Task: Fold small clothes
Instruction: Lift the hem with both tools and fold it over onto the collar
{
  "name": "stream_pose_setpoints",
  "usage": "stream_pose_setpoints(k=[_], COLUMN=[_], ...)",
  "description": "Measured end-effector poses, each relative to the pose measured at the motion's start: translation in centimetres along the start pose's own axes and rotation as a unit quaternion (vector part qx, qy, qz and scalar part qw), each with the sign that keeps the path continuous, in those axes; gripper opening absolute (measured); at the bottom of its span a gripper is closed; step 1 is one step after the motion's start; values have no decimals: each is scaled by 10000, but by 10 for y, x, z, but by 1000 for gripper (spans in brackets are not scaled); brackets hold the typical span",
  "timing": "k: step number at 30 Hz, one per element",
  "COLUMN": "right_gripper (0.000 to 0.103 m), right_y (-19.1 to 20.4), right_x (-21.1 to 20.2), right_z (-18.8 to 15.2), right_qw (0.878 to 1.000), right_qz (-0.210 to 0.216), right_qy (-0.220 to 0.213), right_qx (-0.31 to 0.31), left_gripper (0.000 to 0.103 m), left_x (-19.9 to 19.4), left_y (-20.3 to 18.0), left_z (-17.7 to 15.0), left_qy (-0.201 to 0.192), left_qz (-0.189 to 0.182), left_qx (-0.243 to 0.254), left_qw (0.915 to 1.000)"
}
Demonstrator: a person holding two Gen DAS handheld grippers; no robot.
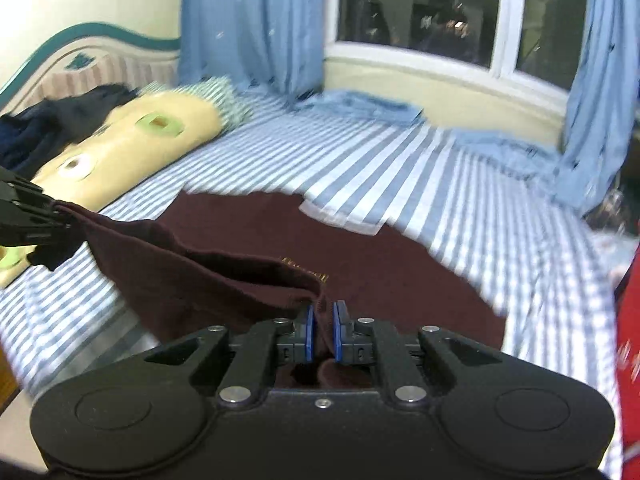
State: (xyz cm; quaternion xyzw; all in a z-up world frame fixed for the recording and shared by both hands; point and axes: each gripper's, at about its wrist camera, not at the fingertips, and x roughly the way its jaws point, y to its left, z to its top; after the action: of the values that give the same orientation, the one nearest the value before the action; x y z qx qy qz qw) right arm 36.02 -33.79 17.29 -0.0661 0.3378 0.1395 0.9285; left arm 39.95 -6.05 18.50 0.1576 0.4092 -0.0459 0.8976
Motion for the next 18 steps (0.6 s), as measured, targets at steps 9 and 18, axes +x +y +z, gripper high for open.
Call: stream_pose_setpoints(k=[9, 18], right_gripper=[9, 10], right_y=[-53, -79], right_x=[101, 201], right_z=[90, 127], right_qw=[9989, 9968], right_qz=[-447, -682], right_qy=[-76, 410], right_qx=[-73, 52], left_gripper=[4, 4], left_x=[117, 214], left_y=[23, 34], left_z=[126, 168], left_qy=[486, 922], left_qz=[-559, -855], left_qx=[104, 515], left_qw=[9972, 9907])
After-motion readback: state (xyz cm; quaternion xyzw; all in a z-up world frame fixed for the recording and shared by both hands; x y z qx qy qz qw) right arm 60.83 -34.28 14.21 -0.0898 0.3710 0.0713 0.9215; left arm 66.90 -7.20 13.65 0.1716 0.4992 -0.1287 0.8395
